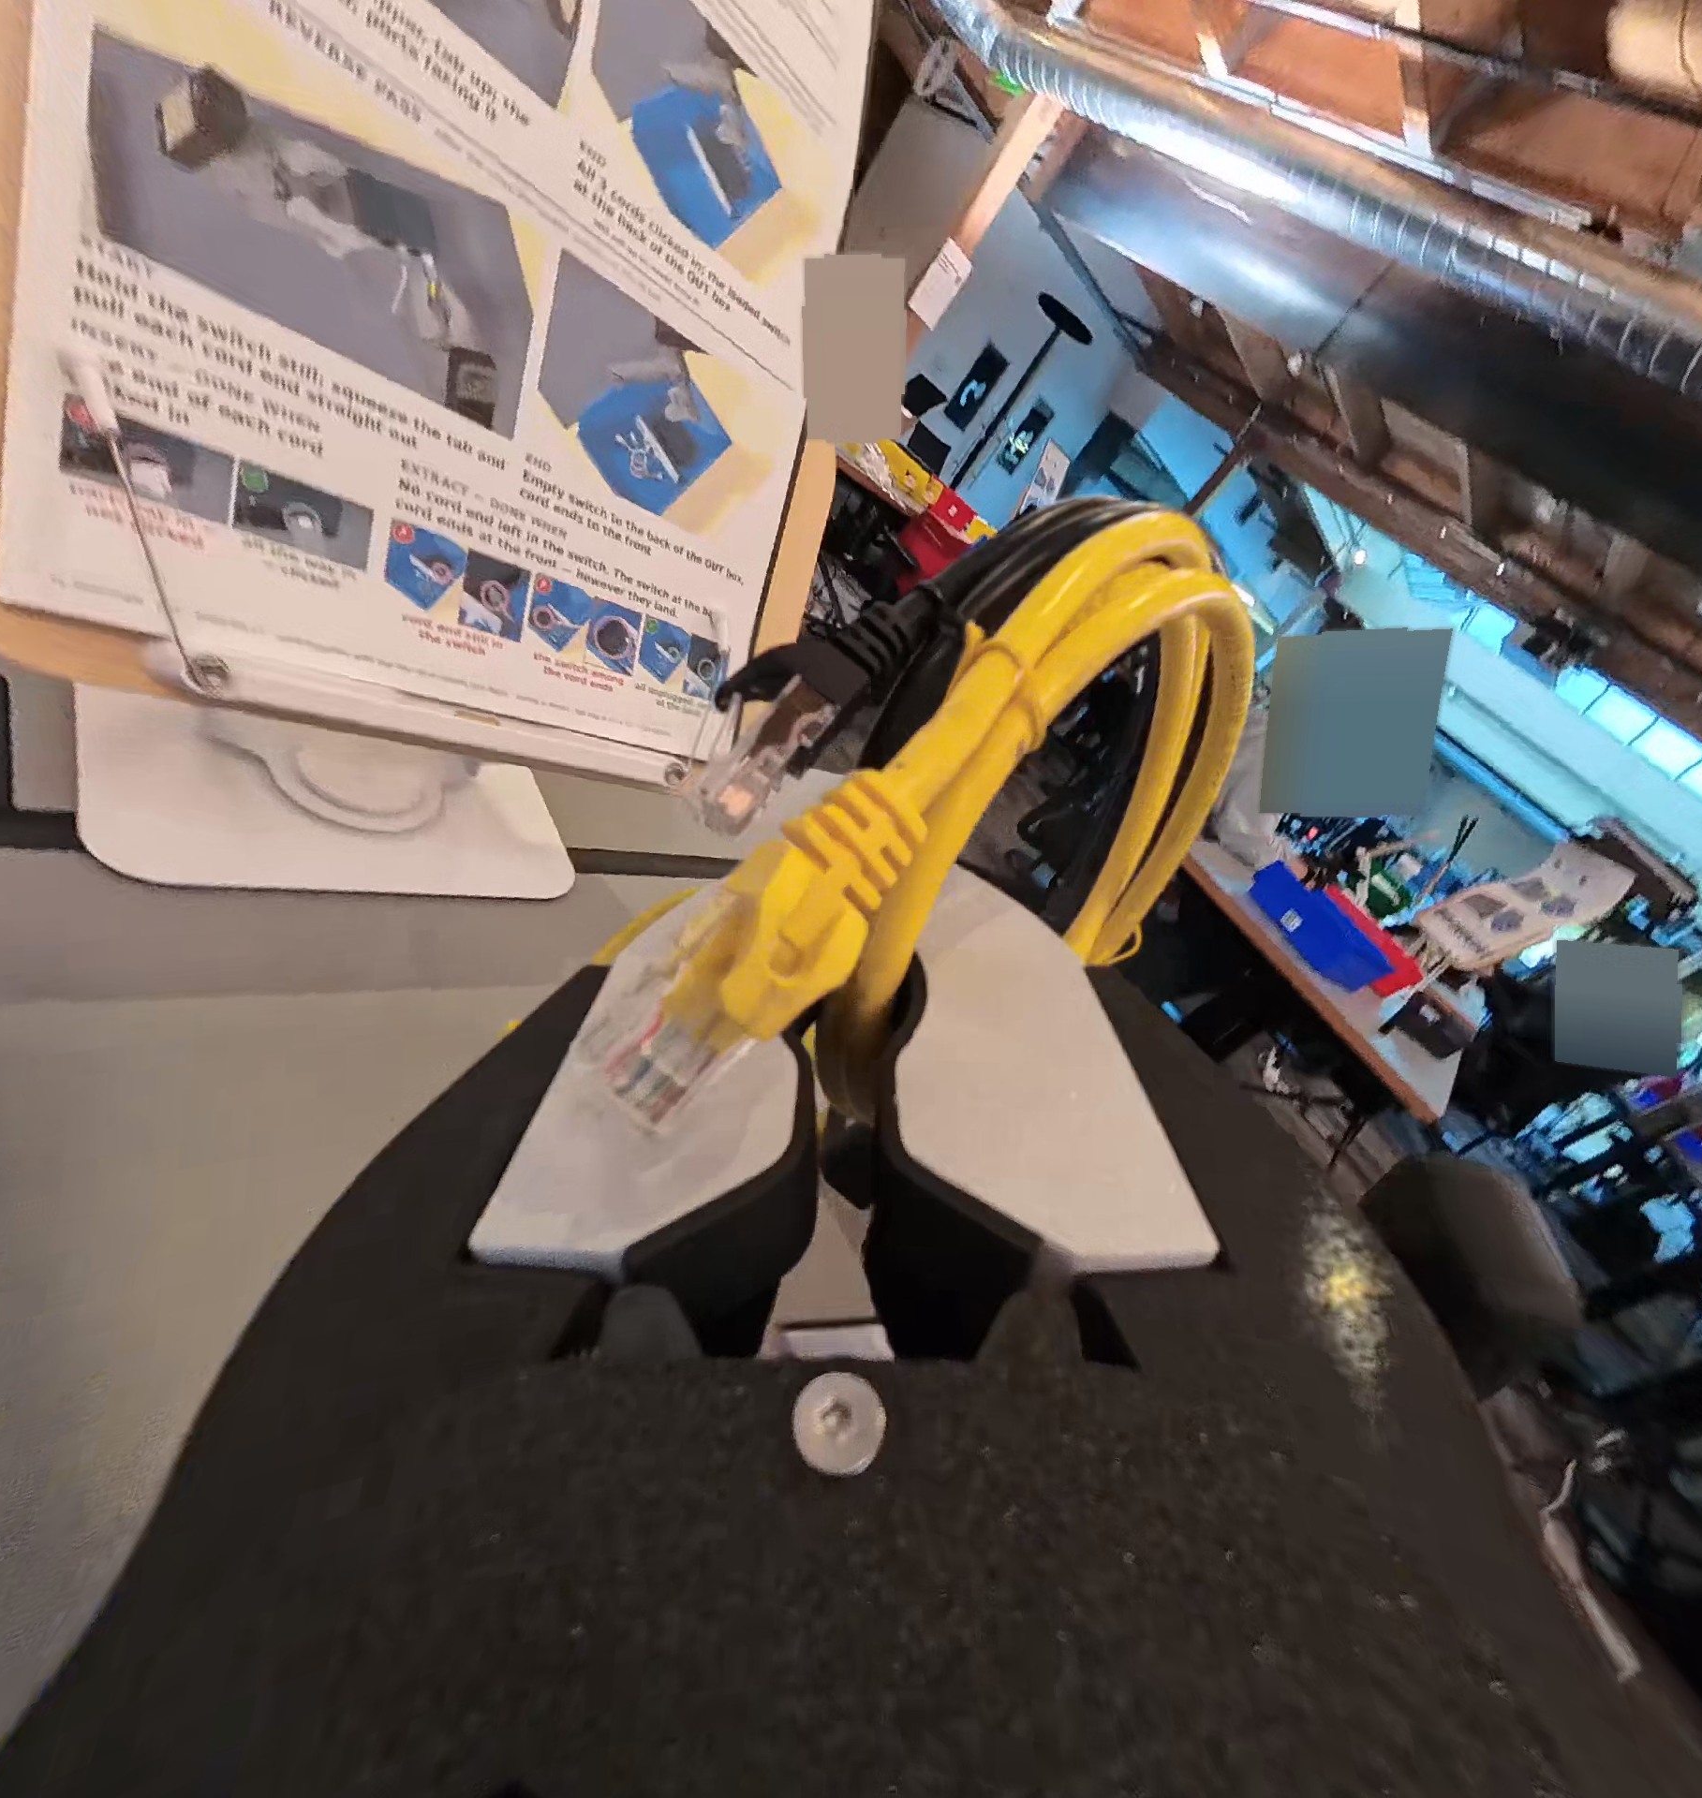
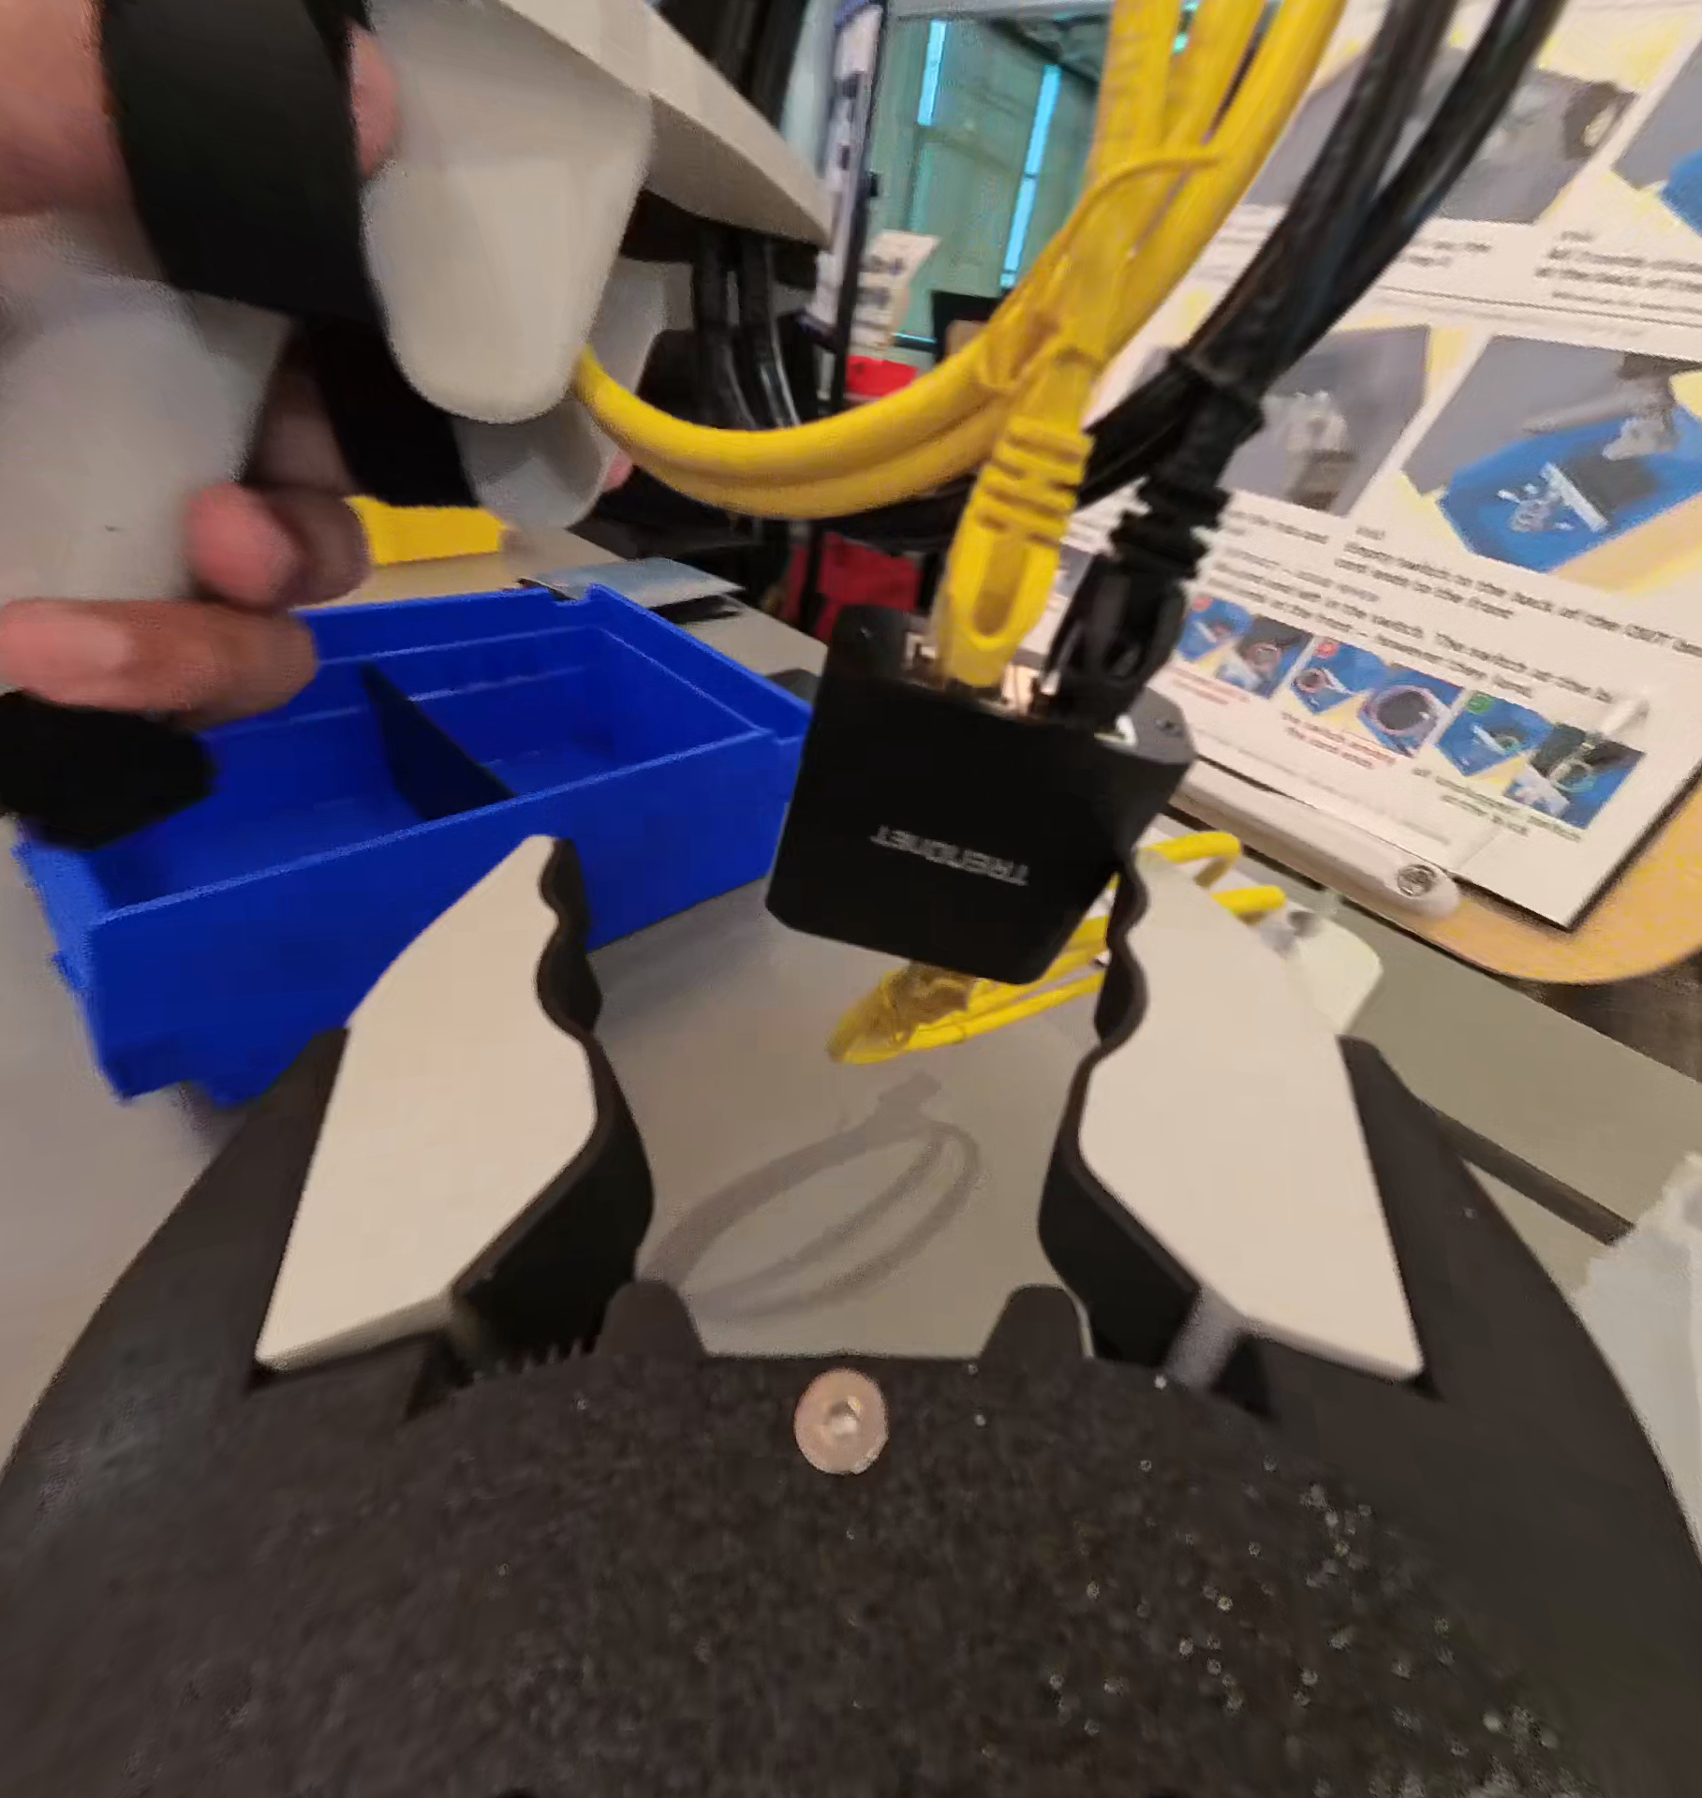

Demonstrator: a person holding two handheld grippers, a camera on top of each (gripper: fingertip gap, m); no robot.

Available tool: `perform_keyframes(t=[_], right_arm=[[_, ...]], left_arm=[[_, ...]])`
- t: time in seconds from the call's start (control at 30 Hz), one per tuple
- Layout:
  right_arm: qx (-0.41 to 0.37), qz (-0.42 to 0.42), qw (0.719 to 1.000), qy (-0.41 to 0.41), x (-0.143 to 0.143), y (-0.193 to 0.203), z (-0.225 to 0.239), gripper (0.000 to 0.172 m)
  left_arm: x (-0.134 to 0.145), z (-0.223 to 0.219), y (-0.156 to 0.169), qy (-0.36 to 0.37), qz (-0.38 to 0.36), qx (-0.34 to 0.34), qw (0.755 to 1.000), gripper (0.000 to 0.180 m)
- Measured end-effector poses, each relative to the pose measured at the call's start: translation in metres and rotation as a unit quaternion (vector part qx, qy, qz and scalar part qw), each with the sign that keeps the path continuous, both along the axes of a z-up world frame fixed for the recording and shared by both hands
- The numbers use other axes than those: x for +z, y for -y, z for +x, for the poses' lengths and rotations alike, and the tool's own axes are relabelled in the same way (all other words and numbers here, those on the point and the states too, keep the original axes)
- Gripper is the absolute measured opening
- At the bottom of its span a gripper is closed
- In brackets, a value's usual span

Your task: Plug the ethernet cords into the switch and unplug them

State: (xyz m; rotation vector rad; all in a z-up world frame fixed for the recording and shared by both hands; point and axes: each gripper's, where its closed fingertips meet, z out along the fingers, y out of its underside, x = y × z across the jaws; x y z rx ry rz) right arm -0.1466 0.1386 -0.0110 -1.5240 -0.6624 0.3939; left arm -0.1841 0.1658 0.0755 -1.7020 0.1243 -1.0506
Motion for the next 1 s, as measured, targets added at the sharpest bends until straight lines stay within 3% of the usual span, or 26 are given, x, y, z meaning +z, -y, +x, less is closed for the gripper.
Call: perform_keyframes(t=[0.07, 0.17, 0.27, 0.47, 0.73, 0.8, 1.0], right_arm=[[-0.037, -0.005, 0.999, 0.001, -0.005, -0.011, 0.007, 0.102], [-0.075, -0.012, 0.997, 0.003, -0.009, -0.025, 0.027, 0.084], [-0.052, -0.039, 0.998, 0.026, -0.021, -0.029, 0.035, 0.078], [0.009, -0.034, 0.998, 0.060, -0.017, -0.024, 0.036, 0.077], [0.188, -0.081, 0.976, 0.069, -0.014, 0.005, 0.034, 0.076], [0.219, -0.083, 0.970, 0.070, -0.013, 0.013, 0.035, 0.075], [0.246, -0.097, 0.944, 0.199, -0.046, 0.031, 0.024, 0.075]], left_arm=[[-0.007, 0.008, 0.001, 0.016, -0.015, 0.007, 1.000, 0.005], [-0.017, 0.021, 0.008, 0.040, -0.042, -0.010, 0.998, 0.005], [-0.023, 0.027, 0.015, 0.036, -0.045, -0.023, 0.998, 0.006], [-0.020, 0.031, 0.038, 0.019, 0.001, -0.072, 0.997, 0.013], [-0.051, 0.003, 0.091, -0.119, 0.040, -0.133, 0.983, 0.054], [-0.057, -0.014, 0.103, -0.149, 0.054, -0.126, 0.979, 0.056], [-0.074, -0.061, 0.110, -0.209, 0.071, -0.082, 0.972, 0.054]])
